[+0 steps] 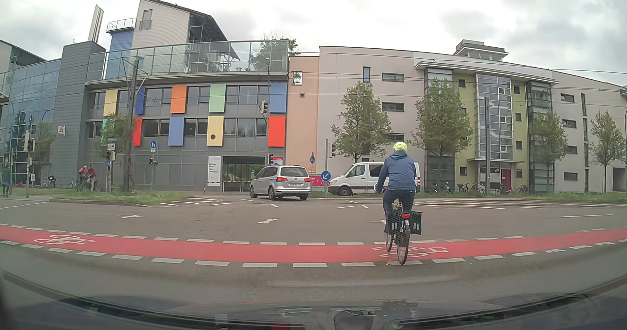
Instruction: Follow the waypoints while adhering to traffic rules and regulations
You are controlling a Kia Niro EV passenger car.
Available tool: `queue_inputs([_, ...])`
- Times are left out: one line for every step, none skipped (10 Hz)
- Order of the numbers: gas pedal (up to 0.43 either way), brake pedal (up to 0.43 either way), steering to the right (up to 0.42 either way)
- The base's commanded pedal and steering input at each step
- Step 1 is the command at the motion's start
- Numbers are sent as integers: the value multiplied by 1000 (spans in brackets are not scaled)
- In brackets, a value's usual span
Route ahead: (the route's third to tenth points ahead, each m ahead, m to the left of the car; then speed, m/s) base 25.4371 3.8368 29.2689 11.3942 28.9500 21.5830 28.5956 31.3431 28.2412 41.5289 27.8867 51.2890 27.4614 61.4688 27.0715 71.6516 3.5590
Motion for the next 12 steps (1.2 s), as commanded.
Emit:
queue_inputs([28,0,0])
queue_inputs([28,0,1])
queue_inputs([28,0,-1])
queue_inputs([28,0,-4])
queue_inputs([28,0,-4])
queue_inputs([28,0,-4])
queue_inputs([28,0,-5])
queue_inputs([28,0,-6])
queue_inputs([28,0,-6])
queue_inputs([39,0,-6])
queue_inputs([39,0,-6])
queue_inputs([39,0,-6])
